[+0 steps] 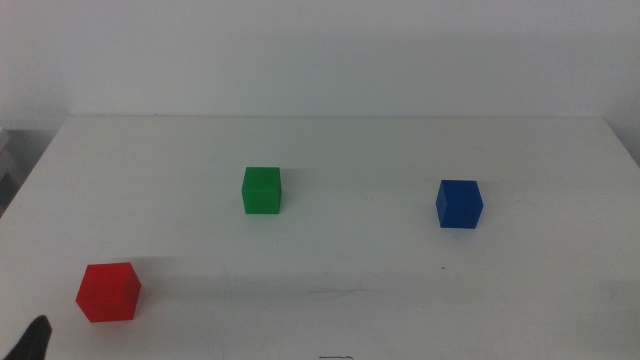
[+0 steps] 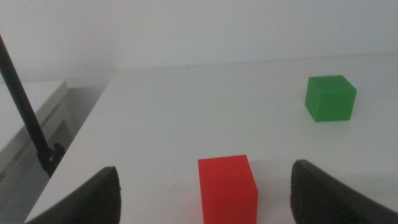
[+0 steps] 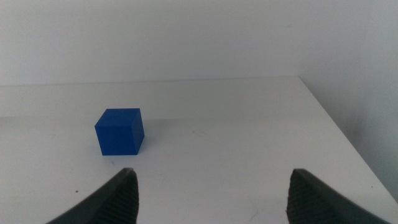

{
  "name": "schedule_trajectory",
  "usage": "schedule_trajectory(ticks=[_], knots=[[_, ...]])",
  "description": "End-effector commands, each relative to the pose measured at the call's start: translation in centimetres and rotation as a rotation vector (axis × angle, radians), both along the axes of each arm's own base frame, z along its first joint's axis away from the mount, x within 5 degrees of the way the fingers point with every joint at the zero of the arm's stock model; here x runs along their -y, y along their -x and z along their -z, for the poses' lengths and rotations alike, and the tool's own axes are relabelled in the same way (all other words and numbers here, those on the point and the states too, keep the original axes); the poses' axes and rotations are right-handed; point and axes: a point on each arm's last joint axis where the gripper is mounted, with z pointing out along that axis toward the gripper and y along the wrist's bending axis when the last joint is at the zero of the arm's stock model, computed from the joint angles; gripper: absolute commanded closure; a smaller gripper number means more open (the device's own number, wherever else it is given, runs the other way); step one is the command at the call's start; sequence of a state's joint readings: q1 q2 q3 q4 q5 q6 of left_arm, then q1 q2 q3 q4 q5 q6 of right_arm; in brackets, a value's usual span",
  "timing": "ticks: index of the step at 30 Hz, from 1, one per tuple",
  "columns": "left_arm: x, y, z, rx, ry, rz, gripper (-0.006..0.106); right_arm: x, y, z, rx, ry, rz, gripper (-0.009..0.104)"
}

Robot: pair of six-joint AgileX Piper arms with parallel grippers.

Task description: Stack red cubes first, then green, then blue cubes in a specific spot.

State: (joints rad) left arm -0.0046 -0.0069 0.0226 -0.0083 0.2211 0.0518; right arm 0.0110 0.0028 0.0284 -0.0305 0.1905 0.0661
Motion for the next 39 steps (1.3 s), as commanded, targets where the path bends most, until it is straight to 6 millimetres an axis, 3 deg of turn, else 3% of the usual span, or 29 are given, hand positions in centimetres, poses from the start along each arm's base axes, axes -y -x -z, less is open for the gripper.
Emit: schedule_trajectory(ticks=[1,16,21,28,39], knots=[[0.0,-0.2,-2.8,0.079,0.01,0.003,0.007,0.0,-0.1,-1.2,0.077,0.02,0.004,0.034],[0.1,-3.1,-13.9,-0.461,-0.005,0.011,0.007,0.0,-0.1,-1.2,0.077,0.02,0.004,0.034],[0.1,-4.6,-16.3,-0.594,-0.005,0.014,0.007,0.0,-0.1,-1.2,0.077,0.02,0.004,0.034],[0.2,-7.7,-17.2,-0.801,0.0,0.019,0.007,0.0,-0.1,-1.2,0.077,0.02,0.004,0.034],[0.6,-14.4,-15.1,-1.018,0.031,0.038,0.007,0.0,-0.1,-1.2,0.077,0.02,0.004,0.034]])
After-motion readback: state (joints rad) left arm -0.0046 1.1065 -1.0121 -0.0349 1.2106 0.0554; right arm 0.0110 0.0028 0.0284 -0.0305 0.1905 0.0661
